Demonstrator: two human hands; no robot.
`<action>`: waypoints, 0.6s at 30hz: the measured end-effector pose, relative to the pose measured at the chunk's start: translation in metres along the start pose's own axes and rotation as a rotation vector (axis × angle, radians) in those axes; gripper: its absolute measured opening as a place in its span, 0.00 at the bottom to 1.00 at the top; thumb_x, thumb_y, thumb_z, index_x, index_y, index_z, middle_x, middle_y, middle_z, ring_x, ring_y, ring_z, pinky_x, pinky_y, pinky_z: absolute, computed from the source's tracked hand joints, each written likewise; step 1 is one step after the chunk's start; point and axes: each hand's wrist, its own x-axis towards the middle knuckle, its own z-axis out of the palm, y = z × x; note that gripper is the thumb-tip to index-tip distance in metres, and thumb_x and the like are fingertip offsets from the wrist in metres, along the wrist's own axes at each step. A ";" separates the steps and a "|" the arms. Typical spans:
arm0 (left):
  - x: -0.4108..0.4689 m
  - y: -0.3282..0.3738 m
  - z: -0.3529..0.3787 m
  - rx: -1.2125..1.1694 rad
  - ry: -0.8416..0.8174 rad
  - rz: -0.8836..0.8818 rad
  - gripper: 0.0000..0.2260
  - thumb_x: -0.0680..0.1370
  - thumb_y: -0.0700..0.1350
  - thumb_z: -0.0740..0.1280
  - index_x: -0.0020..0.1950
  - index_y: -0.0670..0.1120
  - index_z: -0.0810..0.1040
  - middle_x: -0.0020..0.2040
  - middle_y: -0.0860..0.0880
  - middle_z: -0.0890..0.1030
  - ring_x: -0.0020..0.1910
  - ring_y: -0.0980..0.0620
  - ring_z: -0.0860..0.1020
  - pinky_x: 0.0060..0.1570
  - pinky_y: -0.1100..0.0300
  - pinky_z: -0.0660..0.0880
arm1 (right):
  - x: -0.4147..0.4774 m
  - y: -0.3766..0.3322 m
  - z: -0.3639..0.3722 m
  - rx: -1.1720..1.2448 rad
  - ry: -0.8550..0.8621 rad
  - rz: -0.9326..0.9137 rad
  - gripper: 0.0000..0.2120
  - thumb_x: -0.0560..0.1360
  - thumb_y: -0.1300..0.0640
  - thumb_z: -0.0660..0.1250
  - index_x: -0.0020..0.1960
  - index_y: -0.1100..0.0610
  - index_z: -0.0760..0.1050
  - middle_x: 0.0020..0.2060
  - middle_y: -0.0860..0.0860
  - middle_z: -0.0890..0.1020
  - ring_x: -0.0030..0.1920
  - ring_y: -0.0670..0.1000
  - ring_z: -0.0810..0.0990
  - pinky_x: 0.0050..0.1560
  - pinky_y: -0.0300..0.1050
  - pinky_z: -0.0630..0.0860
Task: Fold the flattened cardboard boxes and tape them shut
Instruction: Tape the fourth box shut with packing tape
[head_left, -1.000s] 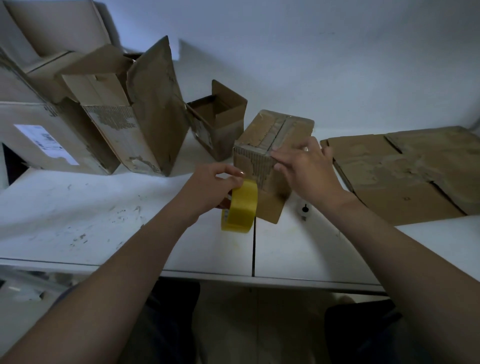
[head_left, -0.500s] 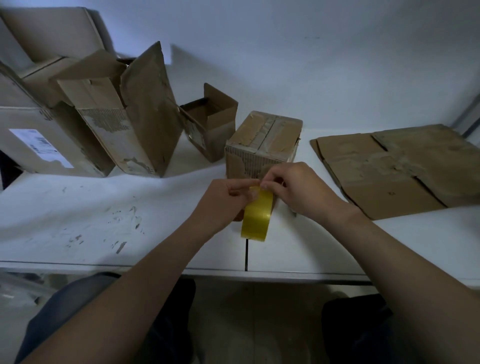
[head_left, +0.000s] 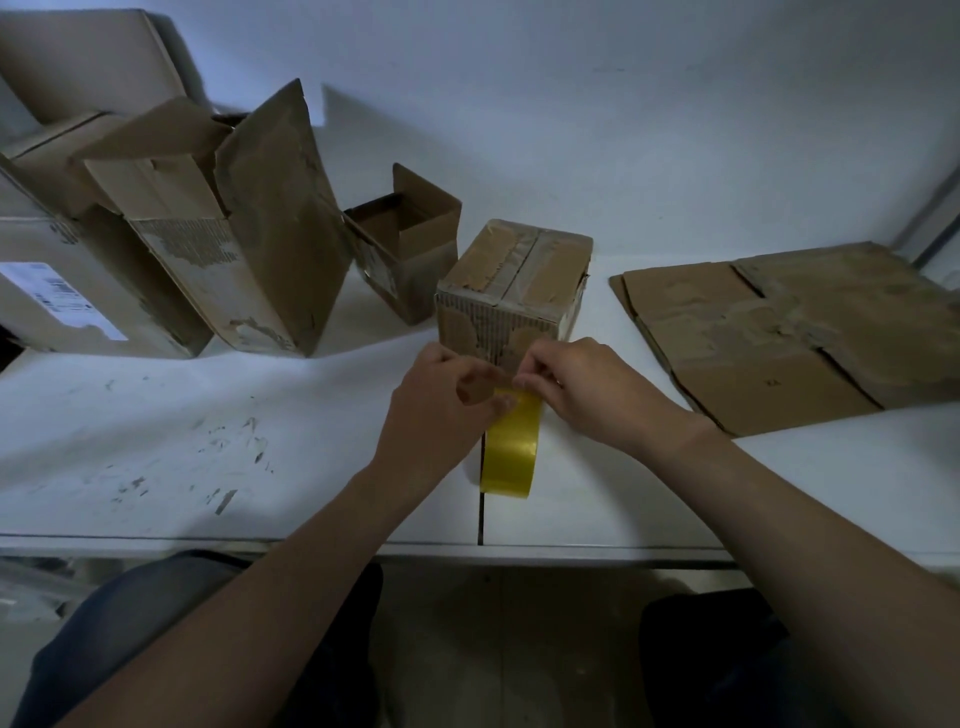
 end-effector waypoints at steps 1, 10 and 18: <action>0.001 0.000 0.000 0.011 -0.006 0.008 0.13 0.75 0.55 0.73 0.58 0.55 0.82 0.52 0.55 0.71 0.48 0.59 0.76 0.40 0.74 0.64 | 0.000 0.000 -0.001 -0.007 -0.001 -0.005 0.07 0.82 0.51 0.64 0.51 0.53 0.78 0.42 0.47 0.80 0.41 0.48 0.78 0.40 0.42 0.71; 0.008 -0.004 0.003 0.049 -0.007 0.043 0.10 0.77 0.54 0.70 0.55 0.52 0.85 0.44 0.60 0.70 0.41 0.62 0.72 0.38 0.70 0.63 | -0.002 0.000 -0.002 -0.024 0.017 -0.049 0.07 0.81 0.50 0.64 0.50 0.51 0.79 0.44 0.47 0.83 0.42 0.48 0.79 0.44 0.48 0.77; 0.011 -0.007 0.010 -0.095 0.006 0.018 0.02 0.79 0.48 0.70 0.47 0.51 0.81 0.45 0.55 0.78 0.43 0.59 0.76 0.41 0.71 0.67 | -0.006 0.007 0.024 -0.007 0.173 0.052 0.12 0.80 0.50 0.67 0.63 0.45 0.79 0.51 0.49 0.86 0.50 0.54 0.83 0.50 0.48 0.78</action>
